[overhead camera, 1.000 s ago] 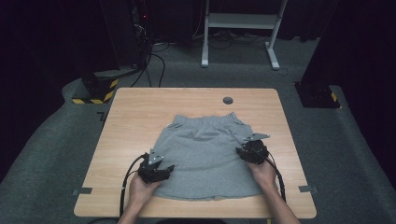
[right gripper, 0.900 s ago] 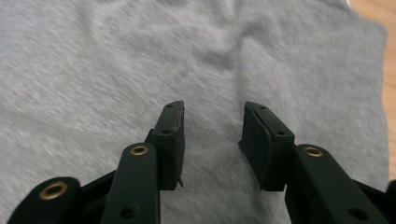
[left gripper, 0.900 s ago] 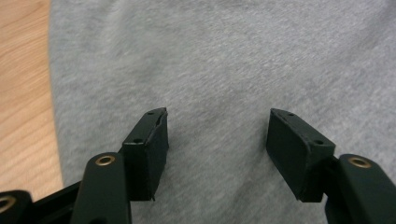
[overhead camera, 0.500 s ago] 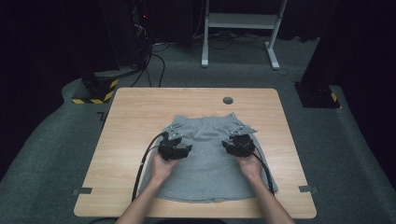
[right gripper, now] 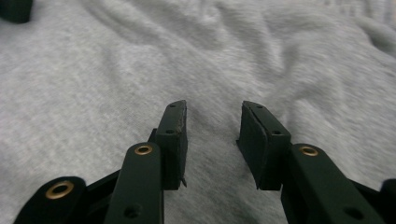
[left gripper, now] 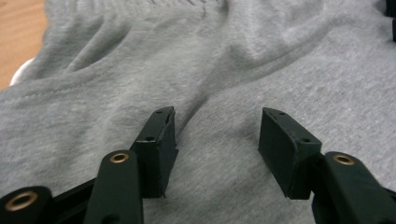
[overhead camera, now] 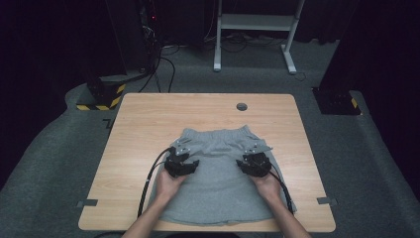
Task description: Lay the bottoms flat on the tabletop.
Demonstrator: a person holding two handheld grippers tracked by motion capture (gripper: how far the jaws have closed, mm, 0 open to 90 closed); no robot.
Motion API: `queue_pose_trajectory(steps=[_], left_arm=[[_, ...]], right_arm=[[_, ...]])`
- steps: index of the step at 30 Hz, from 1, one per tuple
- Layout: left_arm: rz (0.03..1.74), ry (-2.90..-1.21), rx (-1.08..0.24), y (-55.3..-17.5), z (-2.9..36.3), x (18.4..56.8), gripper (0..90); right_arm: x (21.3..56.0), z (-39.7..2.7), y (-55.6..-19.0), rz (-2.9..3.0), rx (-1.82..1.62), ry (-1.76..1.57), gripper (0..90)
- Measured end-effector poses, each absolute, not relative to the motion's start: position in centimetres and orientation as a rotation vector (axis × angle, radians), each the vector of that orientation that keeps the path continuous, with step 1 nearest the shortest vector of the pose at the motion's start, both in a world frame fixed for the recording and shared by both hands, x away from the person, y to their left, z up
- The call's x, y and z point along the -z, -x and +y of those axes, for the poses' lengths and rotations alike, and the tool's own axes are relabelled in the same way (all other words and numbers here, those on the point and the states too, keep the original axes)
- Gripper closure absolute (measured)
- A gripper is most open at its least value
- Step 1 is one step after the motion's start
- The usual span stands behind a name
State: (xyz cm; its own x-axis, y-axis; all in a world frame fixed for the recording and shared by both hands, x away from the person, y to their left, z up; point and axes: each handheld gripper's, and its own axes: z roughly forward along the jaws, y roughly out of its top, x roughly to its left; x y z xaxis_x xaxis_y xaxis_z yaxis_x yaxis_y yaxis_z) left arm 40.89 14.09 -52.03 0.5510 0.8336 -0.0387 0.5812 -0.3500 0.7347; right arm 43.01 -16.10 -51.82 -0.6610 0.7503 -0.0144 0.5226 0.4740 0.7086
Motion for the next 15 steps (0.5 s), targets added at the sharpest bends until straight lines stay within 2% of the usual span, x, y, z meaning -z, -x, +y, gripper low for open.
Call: queue_pose_trajectory(steps=[4,7,11,15], left_arm=[[1.128,-2.089,-0.395,-39.5,13.9,51.5,42.9],[1.068,-2.018,-0.378,-39.4,13.6,50.4,45.2],[1.029,-1.994,-0.405,-41.3,12.1,49.1,45.3],[1.065,-2.007,-0.403,-43.8,10.7,49.6,45.3]], right_arm=[[51.4,-15.4,-41.1,2.508,-0.973,-0.995,61.4],[51.0,-15.1,-40.5,2.525,-0.986,-0.953,62.1],[50.1,-15.6,-42.7,2.419,-1.085,-1.061,63.0],[49.7,-15.3,-44.4,2.359,-1.081,-1.136,62.9]])
